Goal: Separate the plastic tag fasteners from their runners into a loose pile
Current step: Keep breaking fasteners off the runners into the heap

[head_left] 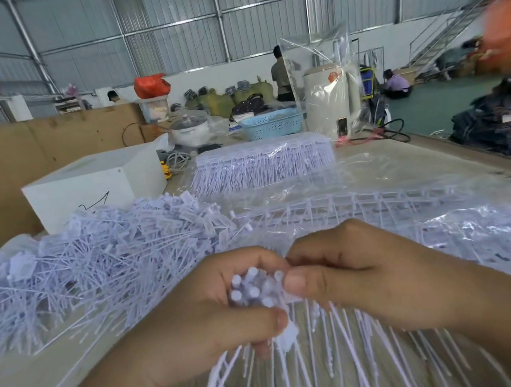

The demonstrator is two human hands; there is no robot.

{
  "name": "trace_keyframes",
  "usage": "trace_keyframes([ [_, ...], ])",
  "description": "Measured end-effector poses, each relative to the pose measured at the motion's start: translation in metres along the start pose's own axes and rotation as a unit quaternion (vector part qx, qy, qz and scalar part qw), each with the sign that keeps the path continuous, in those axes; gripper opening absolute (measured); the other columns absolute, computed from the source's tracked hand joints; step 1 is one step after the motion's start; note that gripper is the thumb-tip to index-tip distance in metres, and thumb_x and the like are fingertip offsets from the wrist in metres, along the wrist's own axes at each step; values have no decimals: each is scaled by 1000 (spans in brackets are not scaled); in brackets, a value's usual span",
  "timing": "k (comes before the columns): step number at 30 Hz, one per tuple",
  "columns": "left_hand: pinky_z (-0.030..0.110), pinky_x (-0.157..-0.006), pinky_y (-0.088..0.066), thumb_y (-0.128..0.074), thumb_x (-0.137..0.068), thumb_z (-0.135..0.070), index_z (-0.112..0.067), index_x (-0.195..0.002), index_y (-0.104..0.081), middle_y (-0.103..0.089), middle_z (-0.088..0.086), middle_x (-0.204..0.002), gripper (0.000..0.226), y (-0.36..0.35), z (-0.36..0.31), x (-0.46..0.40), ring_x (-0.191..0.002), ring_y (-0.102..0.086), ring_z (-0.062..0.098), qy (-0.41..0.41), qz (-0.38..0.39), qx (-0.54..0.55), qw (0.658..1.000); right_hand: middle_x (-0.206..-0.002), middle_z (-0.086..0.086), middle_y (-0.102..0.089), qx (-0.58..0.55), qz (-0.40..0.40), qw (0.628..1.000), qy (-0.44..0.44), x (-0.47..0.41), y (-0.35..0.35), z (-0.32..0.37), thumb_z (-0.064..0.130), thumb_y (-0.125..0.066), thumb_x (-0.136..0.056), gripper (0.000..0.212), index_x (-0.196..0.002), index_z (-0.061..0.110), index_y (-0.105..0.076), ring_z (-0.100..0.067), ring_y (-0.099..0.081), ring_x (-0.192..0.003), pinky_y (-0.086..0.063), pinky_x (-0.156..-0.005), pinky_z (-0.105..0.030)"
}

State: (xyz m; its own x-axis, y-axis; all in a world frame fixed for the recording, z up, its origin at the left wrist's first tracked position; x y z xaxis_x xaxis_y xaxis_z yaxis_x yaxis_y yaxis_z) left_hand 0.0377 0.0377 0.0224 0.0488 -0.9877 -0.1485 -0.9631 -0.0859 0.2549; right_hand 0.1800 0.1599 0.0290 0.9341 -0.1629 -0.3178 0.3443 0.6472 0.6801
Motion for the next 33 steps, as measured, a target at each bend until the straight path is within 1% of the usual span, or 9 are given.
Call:
trace_keyframes([
  [4,24,-51,-52,-76,-62,-21,-26,-74,-70,-60,-9,-63,15,-2,-3,-1,-49,-55,7,-15,-31,3,999,-55,11,-40,6,12,999,-43,1,11,-5,38,-63,-92,32,-81,8,-62,-3,-37,-52,-30,-51,-20],
  [6,23,-48,-51,-82,-63,-16,-25,-70,-68,-60,-10,-62,19,-7,-4,-3,-50,-55,5,-28,-63,6,998,-54,12,-40,14,-13,999,-43,1,10,-4,35,-62,-92,30,-81,7,-62,-3,-37,-51,-29,-50,-21],
  [13,27,-48,-50,-82,-64,-21,-25,-70,-64,-63,-8,-68,20,-15,-2,-8,-54,-55,6,-96,-206,43,973,-51,9,-36,-38,-190,980,-40,-4,-3,3,29,-63,-93,31,-71,9,-56,-8,-33,-47,-27,-46,-25],
  [18,34,-52,-50,-80,-63,-29,-27,-72,-64,-54,-11,-60,18,-11,5,-7,-46,-51,6,-63,-310,59,947,-43,10,-40,33,-297,954,-26,-2,4,4,32,-66,-89,31,-66,15,-53,-8,-36,-38,-27,-40,-18],
  [22,26,-48,-50,-83,-61,-26,-27,-75,-69,-59,-8,-65,20,-10,0,-4,-50,-55,7,-59,-235,28,970,-48,12,-37,-71,-175,982,-24,1,10,1,43,-63,-84,22,-91,23,-62,-3,-32,-43,-27,-45,-14],
  [26,25,-49,-51,-77,-59,-35,-30,-84,-74,-64,-5,-72,26,-13,-4,-2,-59,-59,9,-65,-167,15,984,-65,-6,-50,-104,-63,993,-9,0,3,-1,43,-59,-90,40,-127,33,-47,-13,-45,-58,-37,-58,-33],
  [28,31,-56,-54,-75,-62,-32,-33,-92,-74,-71,-4,-86,31,-12,-4,-1,-69,-64,16,-56,-121,-6,991,-84,-13,-61,-117,-50,992,1,1,0,0,37,-61,-88,47,-131,35,-42,-24,-60,-75,-47,-72,-45],
  [30,35,-66,-52,-72,-65,-26,-33,-101,-73,-74,0,-98,37,-15,-5,0,-83,-68,21,-43,-56,-24,997,-95,1,-65,-134,-26,991,8,3,-3,2,33,-62,-86,55,-135,37,-38,-20,-66,-91,-53,-85,-44],
  [33,41,-73,-47,-68,-68,-19,-30,-107,-72,-69,15,-103,41,-18,-5,1,-89,-62,22,-28,3,-22,999,-97,6,-60,-99,-1,995,5,5,-8,4,38,-66,-83,64,-136,46,-31,-18,-65,-90,-53,-83,-48],
])
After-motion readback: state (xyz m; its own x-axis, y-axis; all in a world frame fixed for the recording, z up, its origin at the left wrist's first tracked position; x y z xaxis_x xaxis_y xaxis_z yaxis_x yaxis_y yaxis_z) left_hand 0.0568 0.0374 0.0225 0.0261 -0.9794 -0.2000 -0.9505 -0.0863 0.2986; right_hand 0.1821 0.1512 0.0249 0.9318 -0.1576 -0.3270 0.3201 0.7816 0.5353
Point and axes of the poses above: each hand's wrist, its own x-axis away from the middle knuckle, its own y-axis out of the back of the hand, z = x × y, the point moved 2 cm from there along -x, towards the middle knuckle
